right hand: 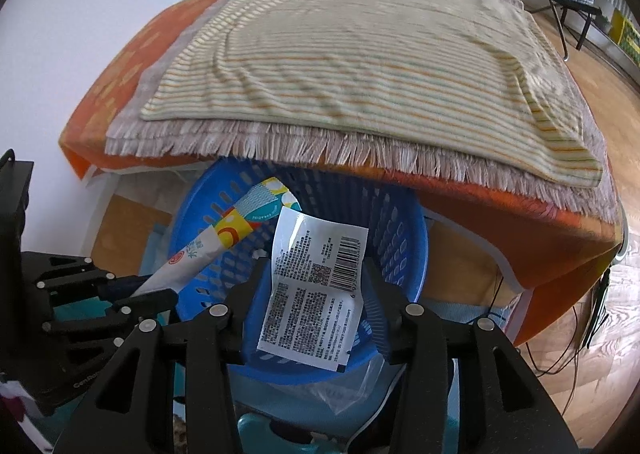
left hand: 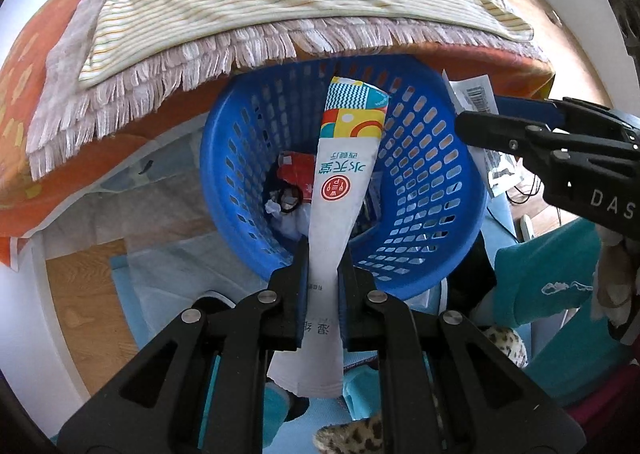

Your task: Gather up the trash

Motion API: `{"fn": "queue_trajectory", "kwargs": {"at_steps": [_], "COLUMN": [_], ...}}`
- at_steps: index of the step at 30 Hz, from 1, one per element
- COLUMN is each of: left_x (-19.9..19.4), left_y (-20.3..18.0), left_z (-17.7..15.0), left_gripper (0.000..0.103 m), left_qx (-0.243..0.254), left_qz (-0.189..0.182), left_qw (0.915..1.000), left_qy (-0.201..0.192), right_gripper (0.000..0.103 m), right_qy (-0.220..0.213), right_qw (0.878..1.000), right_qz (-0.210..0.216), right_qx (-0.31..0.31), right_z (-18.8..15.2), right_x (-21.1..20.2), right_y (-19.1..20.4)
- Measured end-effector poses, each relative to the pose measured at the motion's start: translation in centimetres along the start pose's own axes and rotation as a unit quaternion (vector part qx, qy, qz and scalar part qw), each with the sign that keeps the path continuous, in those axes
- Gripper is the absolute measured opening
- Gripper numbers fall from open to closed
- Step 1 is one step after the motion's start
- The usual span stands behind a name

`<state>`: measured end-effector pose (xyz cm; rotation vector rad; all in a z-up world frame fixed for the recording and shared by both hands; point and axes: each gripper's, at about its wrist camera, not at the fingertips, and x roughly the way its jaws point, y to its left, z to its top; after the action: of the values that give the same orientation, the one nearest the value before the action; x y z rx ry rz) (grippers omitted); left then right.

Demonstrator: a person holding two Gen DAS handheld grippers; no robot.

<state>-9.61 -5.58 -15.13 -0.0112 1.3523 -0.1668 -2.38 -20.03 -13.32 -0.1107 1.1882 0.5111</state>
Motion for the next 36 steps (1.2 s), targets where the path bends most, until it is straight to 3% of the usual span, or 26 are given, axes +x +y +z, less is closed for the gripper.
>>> {"fn": "queue_trajectory", "kwargs": {"at_steps": [6, 11, 13, 24, 36], "left_x": [0.1, -0.2, -0.5, -1.7, -4.6], "left_y": [0.0, 0.2, 0.4, 1.0, 1.4], "left_z": [1.0, 1.4, 1.6, 2.4, 4.1], "left_gripper": [0.01, 0.025, 0.041, 0.041, 0.041], "left_qx": [-0.007, -0.015, -0.019, -0.026, -0.026], "left_qz": [0.002, 0.007, 0.006, 0.002, 0.017], "left_qw": [1.0, 0.9997, 0.9995, 0.9987, 0.9951], "left_qy": [-0.004, -0.016, -0.023, -0.045, -0.094], "right_gripper": [0.047, 0.052, 0.055, 0.055, 0.056], "right_qy": [0.006, 0.005, 0.006, 0.009, -0.005], "right_qw": [1.0, 1.0, 1.0, 0.999, 1.0], "right_qz": [0.0, -0.002, -0.001, 0.0, 0.0], "right_qx": [0.01, 0.012, 0.014, 0.031, 0.028], "right_z": [0.3, 0.6, 0.7, 1.0, 2.0], "right_x": [0.7, 0.8, 0.8, 0.7, -0.8], "right_y": [-0.3, -0.3, -0.4, -1.0, -1.2]}}
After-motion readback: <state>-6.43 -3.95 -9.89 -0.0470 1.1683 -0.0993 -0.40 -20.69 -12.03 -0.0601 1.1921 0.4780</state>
